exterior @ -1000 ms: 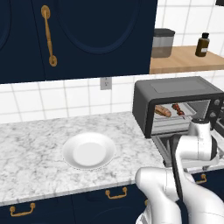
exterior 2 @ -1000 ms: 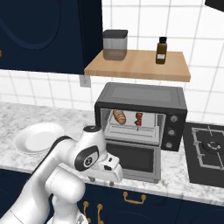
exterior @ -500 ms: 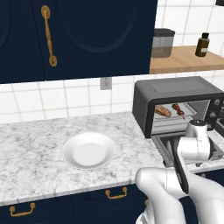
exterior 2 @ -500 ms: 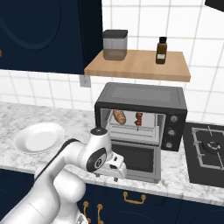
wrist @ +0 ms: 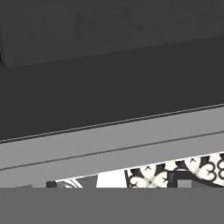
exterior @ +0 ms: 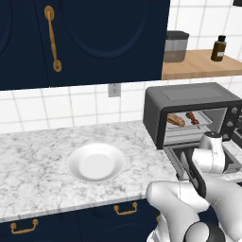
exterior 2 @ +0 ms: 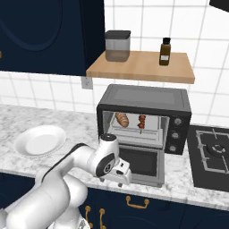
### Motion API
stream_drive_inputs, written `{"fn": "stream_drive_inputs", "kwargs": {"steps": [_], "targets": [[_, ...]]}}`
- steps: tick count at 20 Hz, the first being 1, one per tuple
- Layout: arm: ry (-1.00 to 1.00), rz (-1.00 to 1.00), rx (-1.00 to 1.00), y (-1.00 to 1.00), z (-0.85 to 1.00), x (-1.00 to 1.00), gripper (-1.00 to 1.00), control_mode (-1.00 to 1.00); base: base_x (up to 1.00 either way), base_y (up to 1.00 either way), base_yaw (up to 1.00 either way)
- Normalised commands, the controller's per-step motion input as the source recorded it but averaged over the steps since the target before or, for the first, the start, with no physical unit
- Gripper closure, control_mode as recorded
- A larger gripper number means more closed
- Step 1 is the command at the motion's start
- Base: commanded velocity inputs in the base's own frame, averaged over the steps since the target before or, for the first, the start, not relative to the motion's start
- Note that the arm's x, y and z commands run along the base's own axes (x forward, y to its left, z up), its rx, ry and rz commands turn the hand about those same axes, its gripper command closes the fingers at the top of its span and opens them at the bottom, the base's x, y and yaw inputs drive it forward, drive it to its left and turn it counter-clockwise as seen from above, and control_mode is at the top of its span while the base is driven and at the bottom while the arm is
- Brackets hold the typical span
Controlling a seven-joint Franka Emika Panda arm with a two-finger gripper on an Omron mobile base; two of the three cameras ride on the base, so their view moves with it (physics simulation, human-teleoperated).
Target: Pick up the kebab skewer and baguette bread, and place them inside the toaster oven. Close the toaster oven door and start by setting the timer.
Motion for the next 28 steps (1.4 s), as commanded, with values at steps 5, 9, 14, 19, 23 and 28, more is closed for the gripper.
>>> {"fn": "stream_drive_inputs", "kwargs": {"steps": [5,9,14,19,23,28], "targets": [[-0.13,0.0,0.0,0.01,-0.21,0.24,-1.0,-1.0,0.0,0.0,0.0],[-0.18,0.0,0.0,0.0,-0.41,0.16,-1.0,-1.0,0.0,0.0,0.0],[-0.2,0.0,0.0,0.02,-0.05,0.32,-1.0,-1.0,0.0,0.0,0.0],[-0.25,0.0,0.0,0.2,0.02,0.39,-1.0,-1.0,0.0,0.0,0.0],[-0.3,0.0,0.0,0.44,0.2,0.47,-1.0,-1.0,0.0,0.0,0.0],[-0.28,0.0,0.0,0.45,0.5,0.63,-1.0,-1.0,0.0,0.0,0.0]]}}
